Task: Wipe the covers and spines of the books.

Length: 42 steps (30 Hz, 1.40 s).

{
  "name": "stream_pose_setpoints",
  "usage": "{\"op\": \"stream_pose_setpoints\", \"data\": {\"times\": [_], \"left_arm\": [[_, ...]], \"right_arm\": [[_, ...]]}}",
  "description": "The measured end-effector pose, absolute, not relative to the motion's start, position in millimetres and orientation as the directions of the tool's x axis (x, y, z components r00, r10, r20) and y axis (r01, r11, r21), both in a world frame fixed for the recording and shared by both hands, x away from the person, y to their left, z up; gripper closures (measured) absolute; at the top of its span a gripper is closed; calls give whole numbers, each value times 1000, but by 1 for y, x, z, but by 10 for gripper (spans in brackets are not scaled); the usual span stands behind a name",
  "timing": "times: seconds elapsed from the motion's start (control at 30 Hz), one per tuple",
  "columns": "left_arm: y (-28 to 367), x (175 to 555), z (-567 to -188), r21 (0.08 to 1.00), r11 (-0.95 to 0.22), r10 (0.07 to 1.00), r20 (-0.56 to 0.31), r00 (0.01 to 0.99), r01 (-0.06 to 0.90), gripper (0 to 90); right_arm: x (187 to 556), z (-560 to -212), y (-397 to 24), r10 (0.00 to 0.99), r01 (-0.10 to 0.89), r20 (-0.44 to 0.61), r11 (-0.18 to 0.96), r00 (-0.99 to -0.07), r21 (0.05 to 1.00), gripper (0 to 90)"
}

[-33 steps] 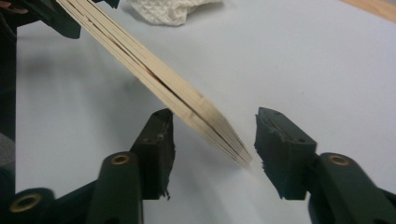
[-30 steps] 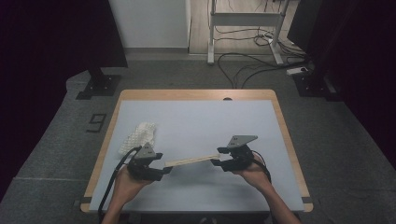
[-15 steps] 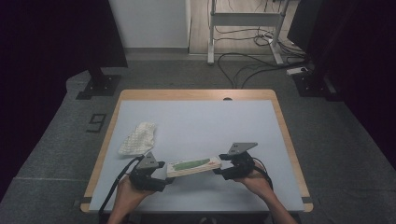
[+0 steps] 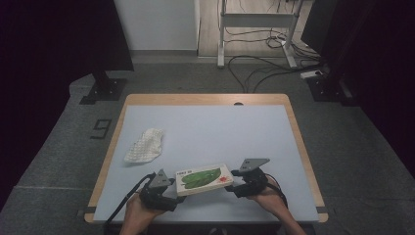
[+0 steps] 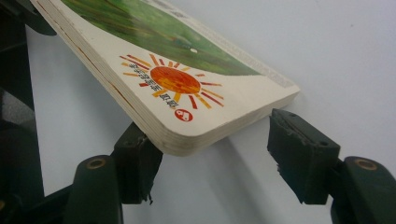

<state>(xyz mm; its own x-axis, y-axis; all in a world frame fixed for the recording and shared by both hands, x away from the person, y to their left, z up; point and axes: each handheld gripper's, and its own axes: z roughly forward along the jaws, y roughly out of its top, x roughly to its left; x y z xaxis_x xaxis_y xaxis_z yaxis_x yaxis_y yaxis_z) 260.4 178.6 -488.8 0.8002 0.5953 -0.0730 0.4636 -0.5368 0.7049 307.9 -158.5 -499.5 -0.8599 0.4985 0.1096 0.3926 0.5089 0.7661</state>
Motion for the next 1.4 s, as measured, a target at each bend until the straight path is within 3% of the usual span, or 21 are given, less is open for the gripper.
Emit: {"op": "stream_pose_setpoints", "data": {"times": [0.73,1.4], "left_arm": [[175,251,-515,688,-546,595,-83,799,478,257],[173,264,-524,685,-566,627,-3,779,458,260]], "right_arm": [[293,-518,-158,477,371,87,544,-875,753,353],[308,-529,-159,511,381,67,541,-857,749,352]]}}
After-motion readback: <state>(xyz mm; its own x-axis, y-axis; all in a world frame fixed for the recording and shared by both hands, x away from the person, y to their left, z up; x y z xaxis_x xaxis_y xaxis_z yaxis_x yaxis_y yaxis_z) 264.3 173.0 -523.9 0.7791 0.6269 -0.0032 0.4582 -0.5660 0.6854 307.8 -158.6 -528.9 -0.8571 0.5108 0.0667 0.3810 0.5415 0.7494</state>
